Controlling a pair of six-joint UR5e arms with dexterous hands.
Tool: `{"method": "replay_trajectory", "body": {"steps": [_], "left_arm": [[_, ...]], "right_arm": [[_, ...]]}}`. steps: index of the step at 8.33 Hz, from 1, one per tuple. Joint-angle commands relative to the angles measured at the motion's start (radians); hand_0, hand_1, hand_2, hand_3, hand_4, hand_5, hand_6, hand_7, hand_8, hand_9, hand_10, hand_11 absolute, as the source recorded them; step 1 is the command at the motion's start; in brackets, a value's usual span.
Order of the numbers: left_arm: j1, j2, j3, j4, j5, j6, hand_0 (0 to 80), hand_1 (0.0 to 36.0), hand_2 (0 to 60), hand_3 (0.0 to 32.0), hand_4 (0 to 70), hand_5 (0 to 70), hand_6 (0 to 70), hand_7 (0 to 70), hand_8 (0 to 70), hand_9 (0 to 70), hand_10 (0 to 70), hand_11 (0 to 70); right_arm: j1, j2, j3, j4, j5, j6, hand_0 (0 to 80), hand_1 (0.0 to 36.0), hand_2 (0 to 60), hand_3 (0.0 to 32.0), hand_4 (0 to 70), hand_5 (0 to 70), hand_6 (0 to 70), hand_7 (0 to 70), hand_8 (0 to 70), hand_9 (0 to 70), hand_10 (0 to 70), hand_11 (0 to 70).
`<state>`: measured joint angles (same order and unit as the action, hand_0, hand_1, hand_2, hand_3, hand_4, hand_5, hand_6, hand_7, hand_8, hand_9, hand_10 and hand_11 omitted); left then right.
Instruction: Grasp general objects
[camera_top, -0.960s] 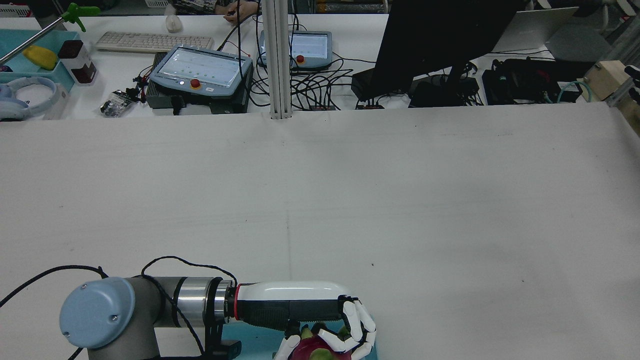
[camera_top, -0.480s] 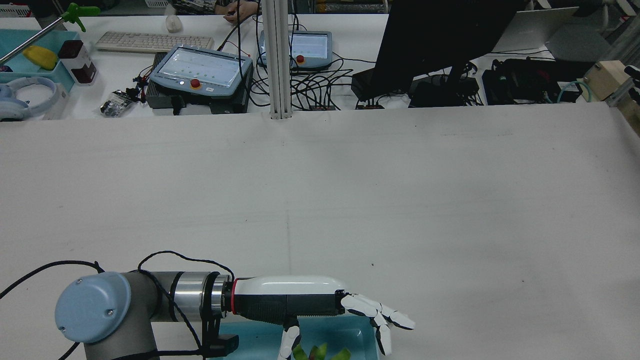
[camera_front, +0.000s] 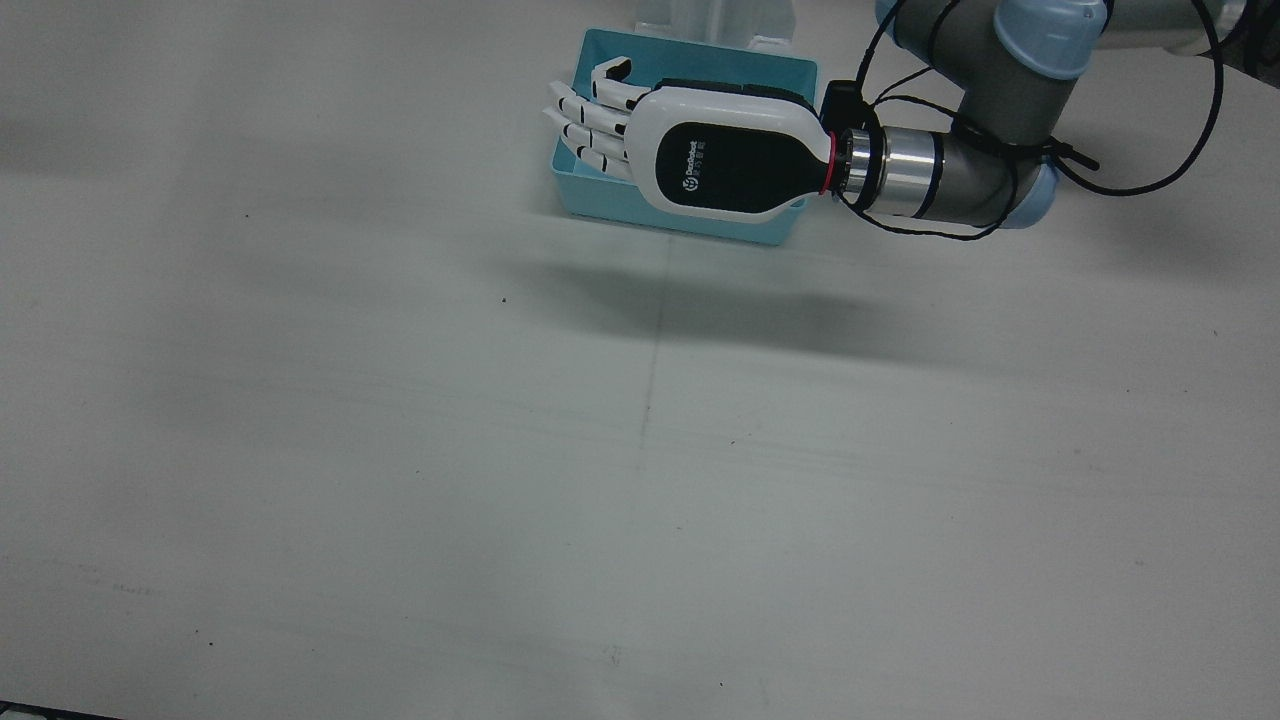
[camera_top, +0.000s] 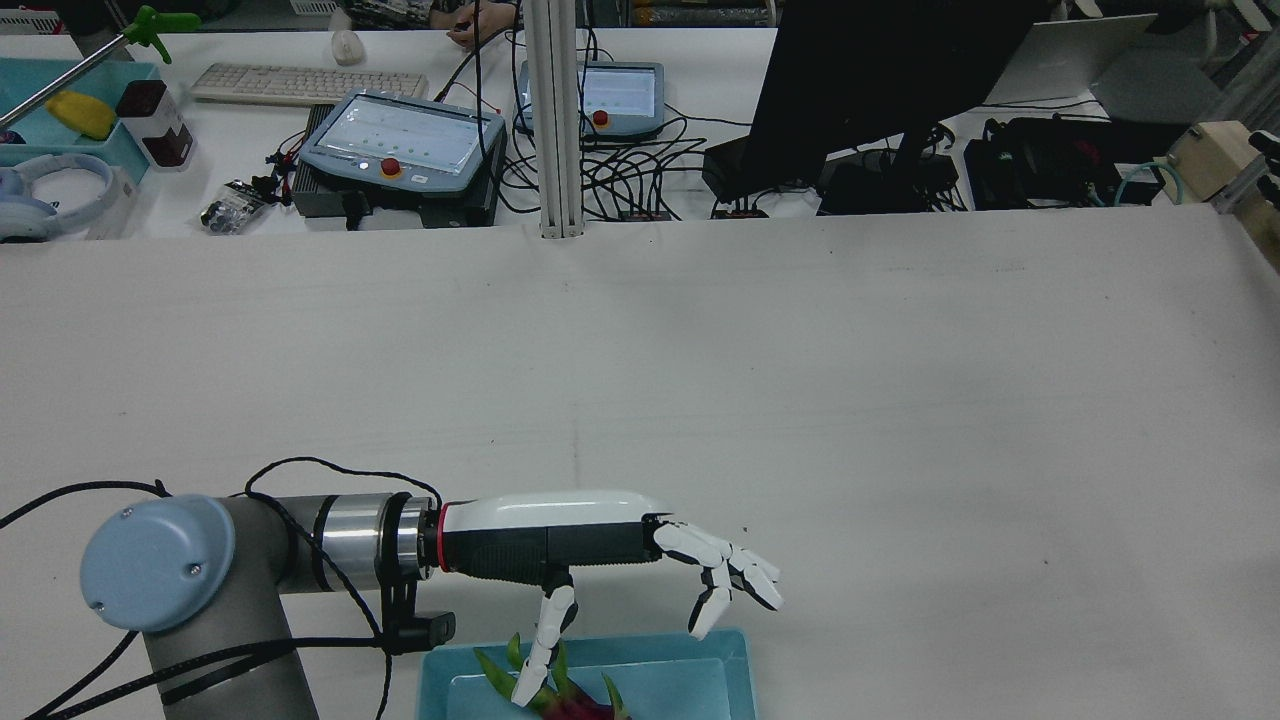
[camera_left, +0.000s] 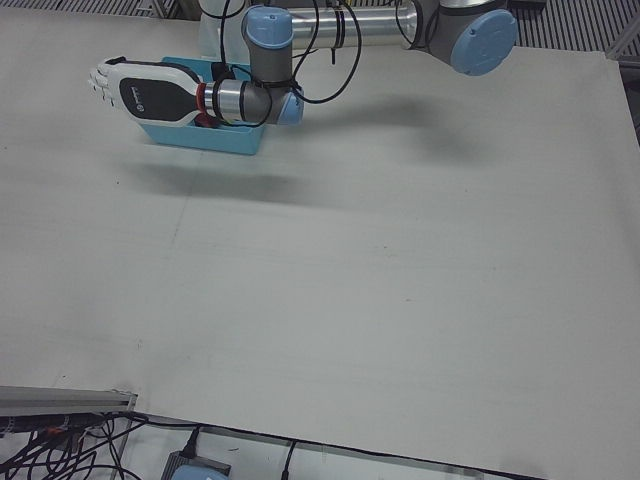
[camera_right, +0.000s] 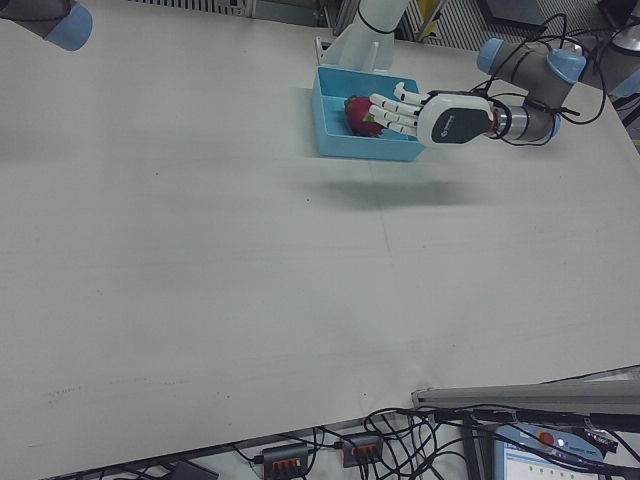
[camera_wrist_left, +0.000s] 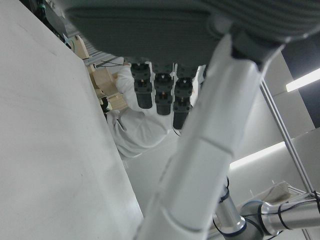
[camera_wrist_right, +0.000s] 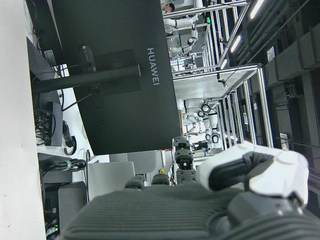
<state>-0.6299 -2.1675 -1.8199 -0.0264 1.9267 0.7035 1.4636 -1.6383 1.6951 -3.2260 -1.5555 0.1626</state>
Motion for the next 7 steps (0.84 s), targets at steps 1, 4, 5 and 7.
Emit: {"method": "replay_trajectory", "body": {"steps": [1,4,5,7], "left_arm": [[-0.211,-0.049,0.162,-0.006,-0.009,-0.003,79.5,36.0,60.0,0.0,20.3,66.3,33.7,40.3,31.3,28.2,16.4,27.6],[-0.405,-0.046,0.333,-0.111,-0.015,-0.001,80.0,36.0,60.0,0.0,25.9,67.3,45.9,54.2,40.4,41.7,22.0,35.1],[-0.416,-0.046,0.425,-0.163,-0.020,0.001,80.0,36.0,60.0,0.0,26.6,66.9,46.5,55.1,41.3,43.0,22.1,35.1],[-0.476,-0.034,0.583,-0.260,-0.090,0.017,72.2,36.0,60.0,0.0,27.1,63.9,47.0,55.0,41.7,44.4,23.1,36.4]], "right_arm": [[0.000,0.000,-0.002,0.000,0.000,0.000,0.0,0.0,0.0,0.0,0.0,0.0,0.0,0.0,0.0,0.0,0.0,0.0],[0.000,0.000,-0.002,0.002,0.000,0.000,0.0,0.0,0.0,0.0,0.0,0.0,0.0,0.0,0.0,0.0,0.0,0.0],[0.000,0.000,-0.002,0.002,0.000,0.000,0.0,0.0,0.0,0.0,0.0,0.0,0.0,0.0,0.0,0.0,0.0,0.0],[0.000,0.000,-0.002,0.002,0.000,0.000,0.0,0.0,0.0,0.0,0.0,0.0,0.0,0.0,0.0,0.0,0.0,0.0]]}}
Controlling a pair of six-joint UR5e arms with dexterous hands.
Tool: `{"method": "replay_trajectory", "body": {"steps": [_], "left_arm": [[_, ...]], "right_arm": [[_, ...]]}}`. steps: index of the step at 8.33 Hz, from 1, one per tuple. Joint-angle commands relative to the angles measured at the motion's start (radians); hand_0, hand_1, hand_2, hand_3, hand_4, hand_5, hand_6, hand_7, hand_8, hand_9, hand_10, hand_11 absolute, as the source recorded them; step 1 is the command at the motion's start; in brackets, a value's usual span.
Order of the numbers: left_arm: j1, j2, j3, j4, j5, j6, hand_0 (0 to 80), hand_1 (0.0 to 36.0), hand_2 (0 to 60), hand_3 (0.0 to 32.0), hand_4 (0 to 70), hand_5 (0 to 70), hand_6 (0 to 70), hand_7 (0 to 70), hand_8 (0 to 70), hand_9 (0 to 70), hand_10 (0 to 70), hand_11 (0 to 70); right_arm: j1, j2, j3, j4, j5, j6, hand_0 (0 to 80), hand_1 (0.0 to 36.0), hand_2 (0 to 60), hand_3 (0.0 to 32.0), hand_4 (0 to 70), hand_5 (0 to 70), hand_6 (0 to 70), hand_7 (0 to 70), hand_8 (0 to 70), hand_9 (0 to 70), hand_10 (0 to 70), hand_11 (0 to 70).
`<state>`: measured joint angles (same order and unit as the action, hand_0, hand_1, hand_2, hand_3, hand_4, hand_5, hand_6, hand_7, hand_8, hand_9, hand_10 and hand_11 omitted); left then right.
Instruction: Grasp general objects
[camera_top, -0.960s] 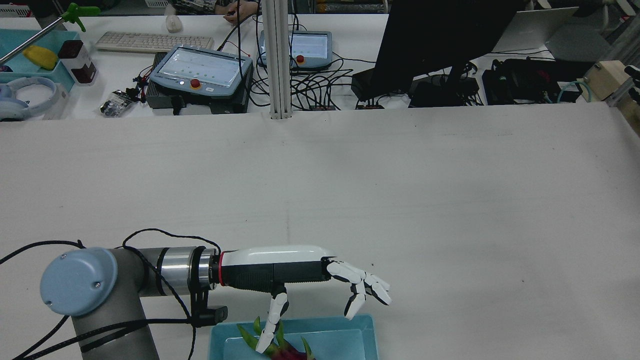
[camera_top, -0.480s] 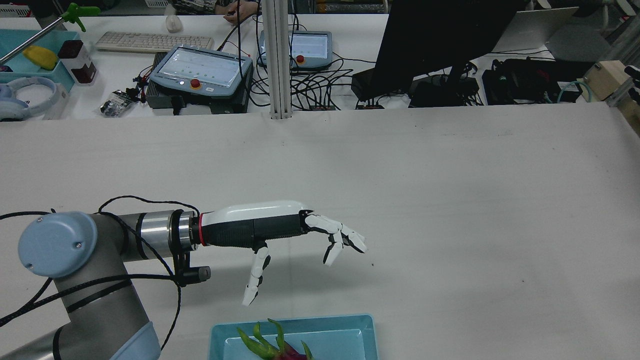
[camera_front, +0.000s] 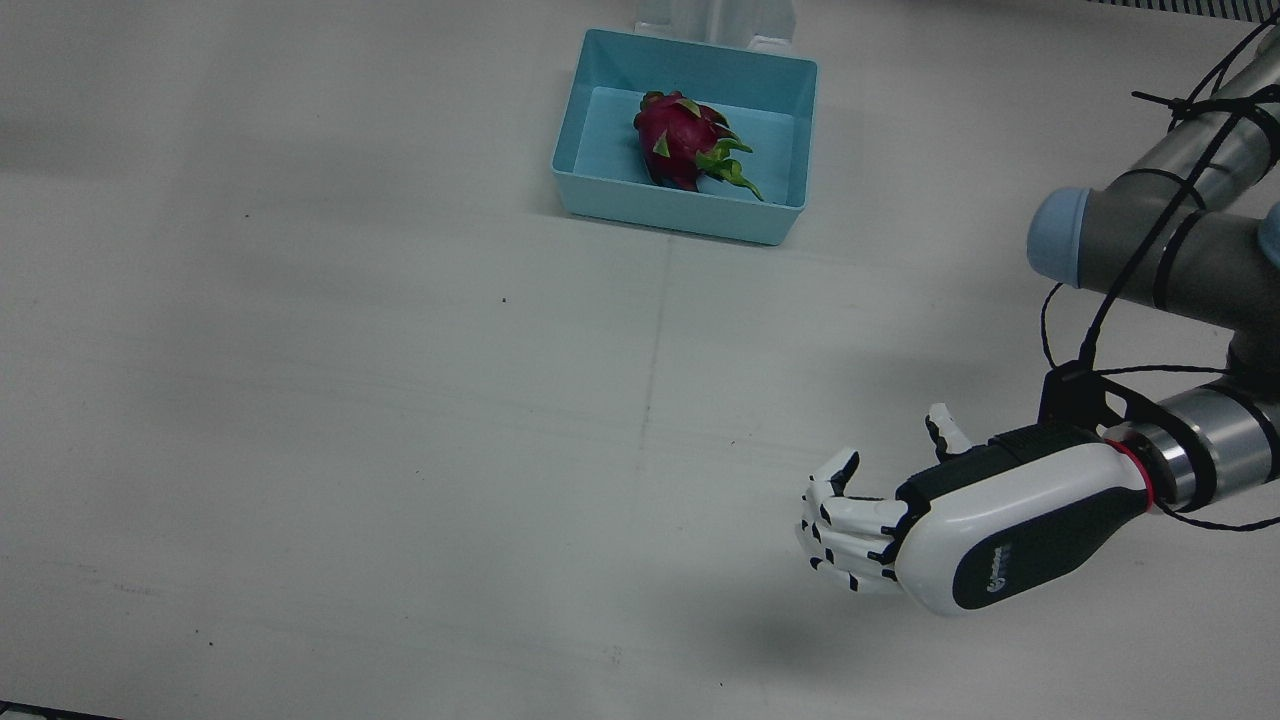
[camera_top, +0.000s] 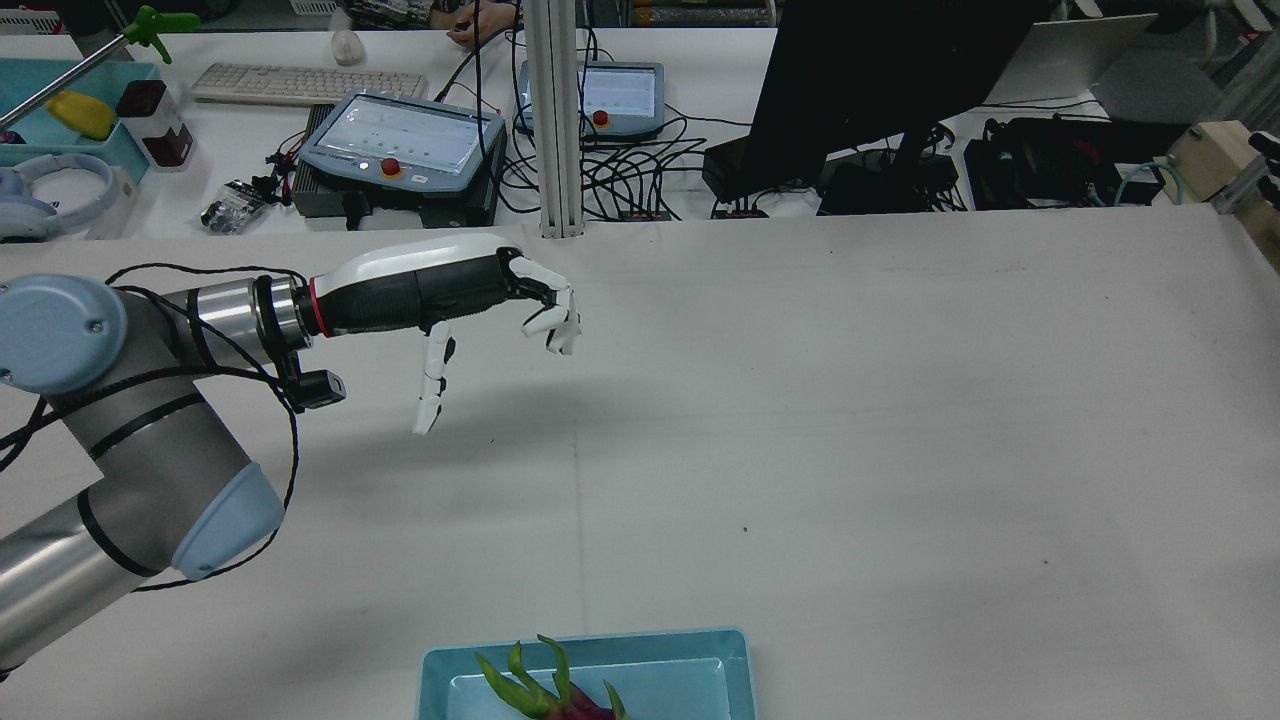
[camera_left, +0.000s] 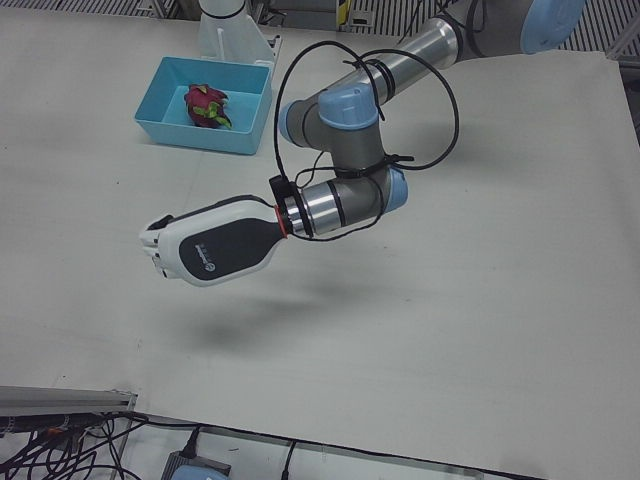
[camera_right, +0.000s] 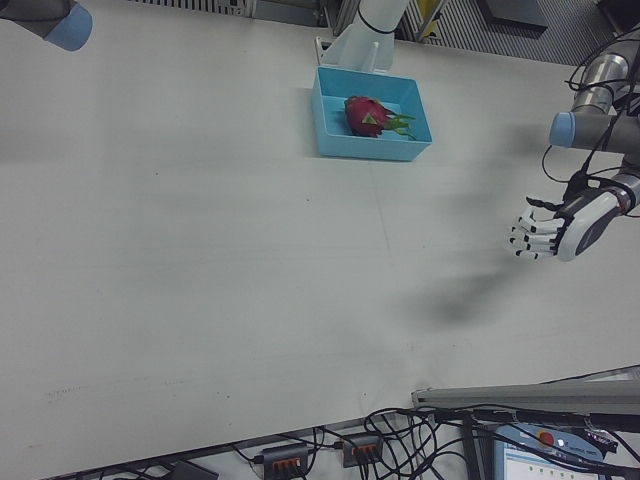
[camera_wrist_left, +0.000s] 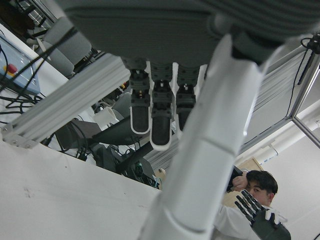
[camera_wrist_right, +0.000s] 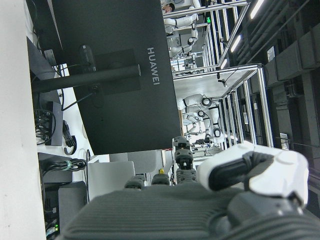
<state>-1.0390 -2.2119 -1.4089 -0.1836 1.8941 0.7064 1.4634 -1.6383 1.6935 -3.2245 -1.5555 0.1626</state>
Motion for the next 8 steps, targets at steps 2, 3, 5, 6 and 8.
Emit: {"method": "replay_trajectory", "body": {"steps": [2,3,5,6,8], "left_arm": [[-0.139,0.152,0.229,-0.205,-0.259,0.018,68.1,36.0,60.0,0.0,26.6,63.7,46.6,54.4,41.5,43.8,22.8,35.8],[-0.144,0.223,0.229,-0.226,-0.368,0.016,60.2,31.7,60.0,0.0,25.9,61.8,45.5,53.5,40.7,43.2,22.6,35.1],[-0.145,0.250,0.270,-0.218,-0.407,0.025,58.9,31.1,60.0,0.0,25.1,60.9,45.7,53.3,40.8,43.2,23.2,35.8],[-0.145,0.264,0.283,-0.223,-0.447,0.025,57.6,30.2,60.0,0.0,25.0,62.5,46.6,53.7,40.4,42.8,23.3,35.8],[-0.147,0.302,0.284,-0.223,-0.478,0.027,55.3,29.2,60.0,0.0,23.0,62.0,46.2,52.9,39.0,41.6,23.3,35.7]], "right_arm": [[0.000,0.000,0.000,0.000,0.000,0.000,0.0,0.0,0.0,0.0,0.0,0.0,0.0,0.0,0.0,0.0,0.0,0.0],[0.000,0.000,0.000,0.000,0.000,0.000,0.0,0.0,0.0,0.0,0.0,0.0,0.0,0.0,0.0,0.0,0.0,0.0],[0.000,0.000,-0.002,0.002,0.000,0.000,0.0,0.0,0.0,0.0,0.0,0.0,0.0,0.0,0.0,0.0,0.0,0.0],[0.000,0.000,-0.002,0.002,0.000,0.000,0.0,0.0,0.0,0.0,0.0,0.0,0.0,0.0,0.0,0.0,0.0,0.0],[0.000,0.000,-0.003,0.002,0.000,0.000,0.0,0.0,0.0,0.0,0.0,0.0,0.0,0.0,0.0,0.0,0.0,0.0]]}}
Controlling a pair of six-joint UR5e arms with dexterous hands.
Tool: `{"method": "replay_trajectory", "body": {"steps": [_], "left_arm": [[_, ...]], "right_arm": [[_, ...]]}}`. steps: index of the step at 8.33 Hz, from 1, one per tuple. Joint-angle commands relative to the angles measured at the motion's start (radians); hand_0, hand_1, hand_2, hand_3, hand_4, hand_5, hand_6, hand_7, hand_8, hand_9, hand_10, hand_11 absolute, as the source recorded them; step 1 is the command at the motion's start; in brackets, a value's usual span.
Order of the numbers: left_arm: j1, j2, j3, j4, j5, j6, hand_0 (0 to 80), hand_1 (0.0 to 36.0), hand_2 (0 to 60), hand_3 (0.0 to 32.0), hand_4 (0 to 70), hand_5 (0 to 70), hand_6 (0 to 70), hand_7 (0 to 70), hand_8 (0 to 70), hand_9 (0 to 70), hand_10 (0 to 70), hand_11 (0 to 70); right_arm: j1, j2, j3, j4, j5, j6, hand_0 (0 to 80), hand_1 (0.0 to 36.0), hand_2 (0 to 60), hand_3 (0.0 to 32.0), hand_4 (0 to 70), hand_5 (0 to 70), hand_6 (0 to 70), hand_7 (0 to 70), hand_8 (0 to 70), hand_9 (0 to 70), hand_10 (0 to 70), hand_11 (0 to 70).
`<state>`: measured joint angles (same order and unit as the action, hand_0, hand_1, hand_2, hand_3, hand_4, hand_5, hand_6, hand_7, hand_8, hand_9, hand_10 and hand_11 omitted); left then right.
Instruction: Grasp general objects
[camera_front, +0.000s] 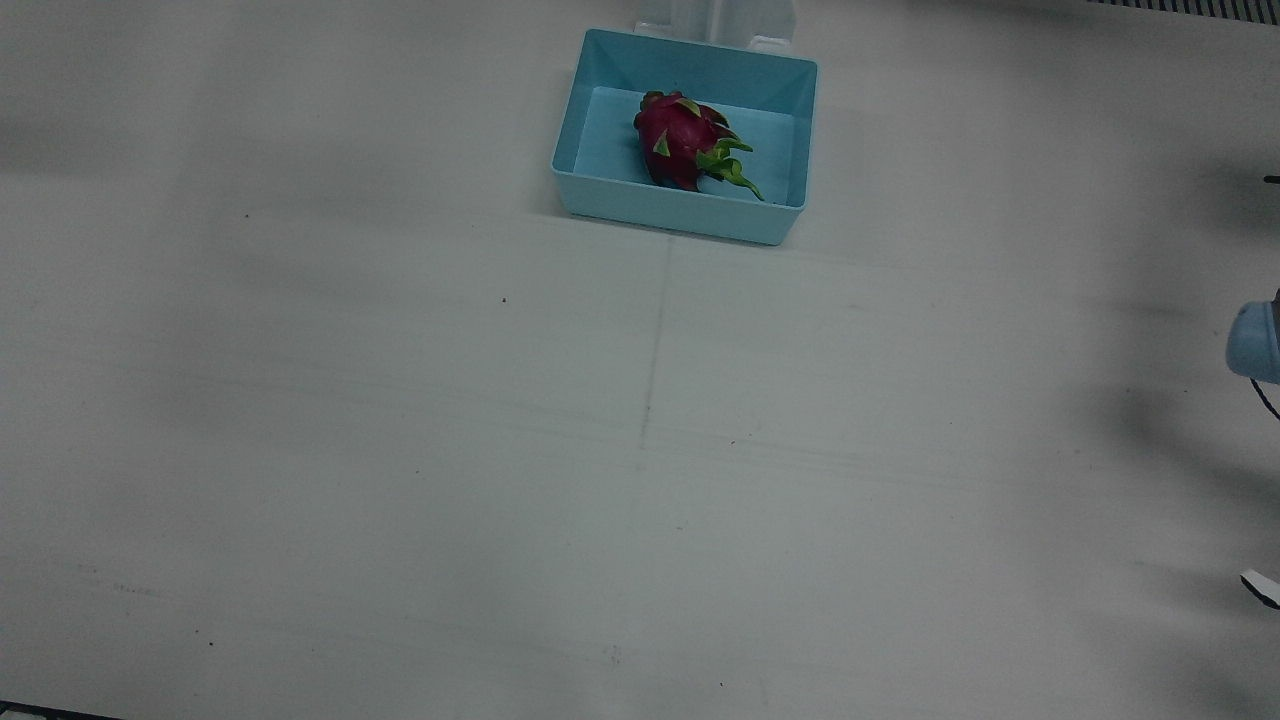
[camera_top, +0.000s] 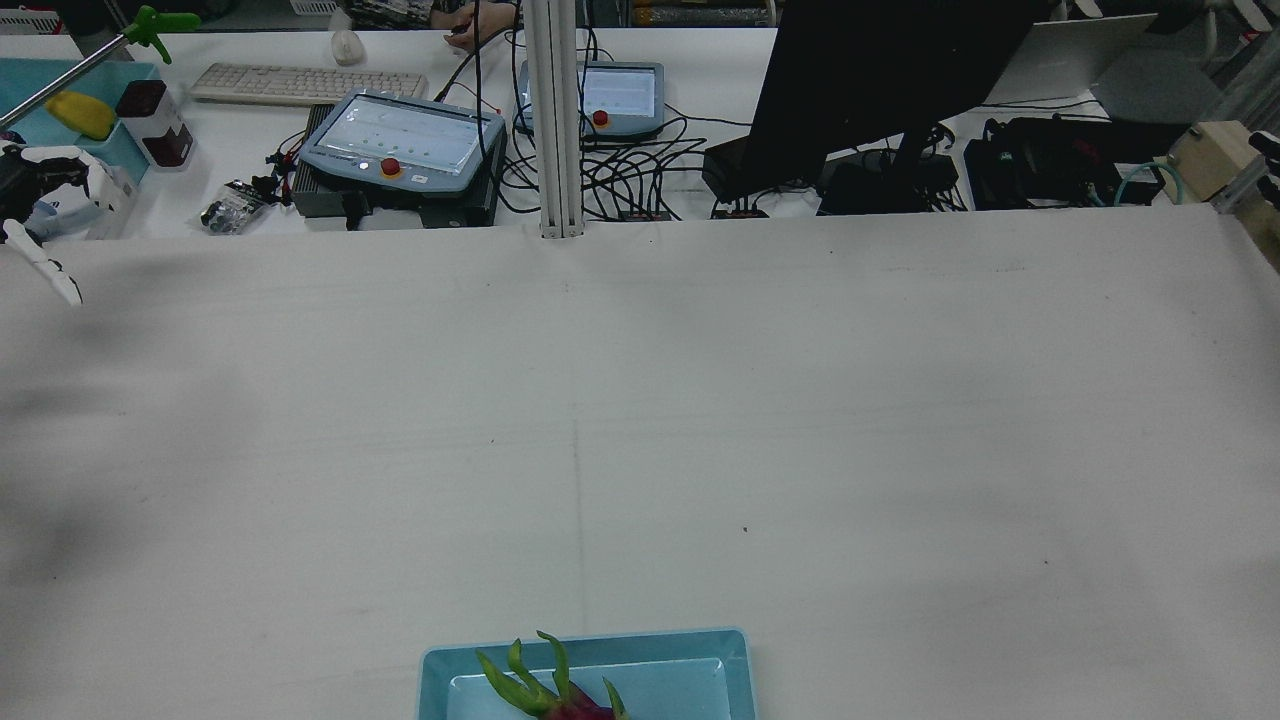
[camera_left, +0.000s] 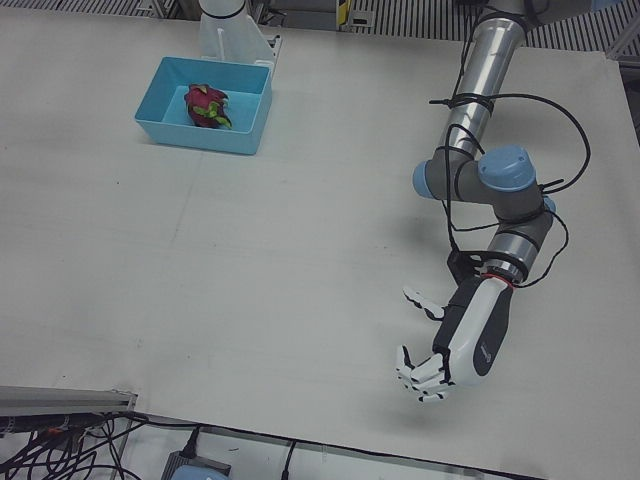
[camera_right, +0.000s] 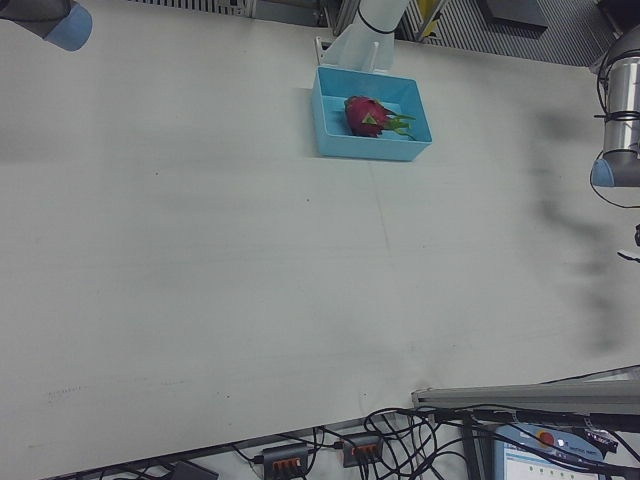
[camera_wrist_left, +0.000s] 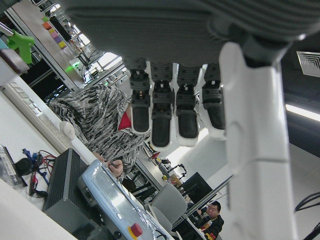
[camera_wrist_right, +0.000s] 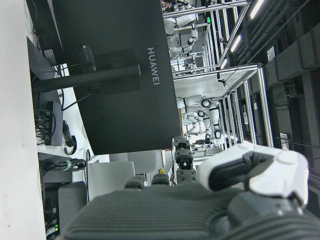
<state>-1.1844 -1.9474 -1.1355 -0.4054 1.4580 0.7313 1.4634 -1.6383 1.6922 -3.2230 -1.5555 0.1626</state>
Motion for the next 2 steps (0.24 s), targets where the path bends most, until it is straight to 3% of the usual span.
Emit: {"method": "replay_trajectory", "body": {"steps": [1,2], "left_arm": [[-0.001,0.044,0.011,-0.001,-0.041,0.005,53.9,27.8,57.7,0.0,21.1,56.5,43.5,50.1,36.0,38.4,21.0,32.3],[0.000,0.048,0.011,0.002,-0.042,0.016,53.3,27.5,57.6,0.0,20.2,54.9,42.6,49.1,34.9,37.2,20.3,31.2]], "right_arm": [[0.000,0.000,-0.002,0.000,0.000,0.000,0.0,0.0,0.0,0.0,0.0,0.0,0.0,0.0,0.0,0.0,0.0,0.0],[0.000,0.000,-0.002,0.000,0.000,0.000,0.0,0.0,0.0,0.0,0.0,0.0,0.0,0.0,0.0,0.0,0.0,0.0]]}}
